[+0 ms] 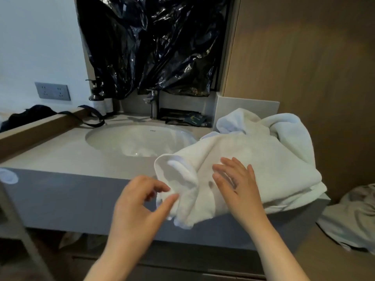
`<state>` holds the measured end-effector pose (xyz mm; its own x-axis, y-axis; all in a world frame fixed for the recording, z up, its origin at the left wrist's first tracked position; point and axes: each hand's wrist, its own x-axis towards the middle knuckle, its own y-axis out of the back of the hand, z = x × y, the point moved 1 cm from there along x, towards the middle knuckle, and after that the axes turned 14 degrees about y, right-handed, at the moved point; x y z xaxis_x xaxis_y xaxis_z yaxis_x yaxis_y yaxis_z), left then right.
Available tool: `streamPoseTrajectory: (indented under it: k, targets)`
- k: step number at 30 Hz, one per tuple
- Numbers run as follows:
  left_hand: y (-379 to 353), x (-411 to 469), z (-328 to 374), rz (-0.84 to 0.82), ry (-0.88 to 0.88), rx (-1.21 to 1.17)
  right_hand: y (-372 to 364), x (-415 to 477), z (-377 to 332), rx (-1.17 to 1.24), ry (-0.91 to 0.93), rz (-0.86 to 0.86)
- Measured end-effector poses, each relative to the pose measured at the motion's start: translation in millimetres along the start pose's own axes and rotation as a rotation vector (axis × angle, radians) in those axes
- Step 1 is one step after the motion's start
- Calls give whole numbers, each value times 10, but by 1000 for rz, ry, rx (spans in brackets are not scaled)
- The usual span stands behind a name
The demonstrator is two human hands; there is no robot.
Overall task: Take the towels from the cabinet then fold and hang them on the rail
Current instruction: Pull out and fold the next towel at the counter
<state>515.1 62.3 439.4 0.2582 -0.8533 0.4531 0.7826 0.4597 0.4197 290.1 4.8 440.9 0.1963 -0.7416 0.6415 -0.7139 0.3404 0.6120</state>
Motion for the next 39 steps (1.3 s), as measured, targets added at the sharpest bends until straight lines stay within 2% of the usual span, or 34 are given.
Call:
streamPoseTrajectory:
  k: [4,14,19,23,27,33,39]
  targets:
    - [-248,-379,-95,-30,-22,18,38,-12,15,76,-26,-16]
    - [-500,-465,-224,62,220,-78,45,-55,30,98,-28,-56]
    - [-466,-394,-215,-20,487,-535,75,-58,42,137,-41,-64]
    - [-525,-463,-103,-68,490,-544,74,-51,43,137,-33,-61]
    - [-661,-484,2,21,459,-327,75,-52,48,138,-16,-55]
    - [-697,-455,-18,117,376,-273,101,-65,63,160,-22,-75]
    - [-442,-468,-176,206,405,-415,98,-70,77,150,-19,-77]
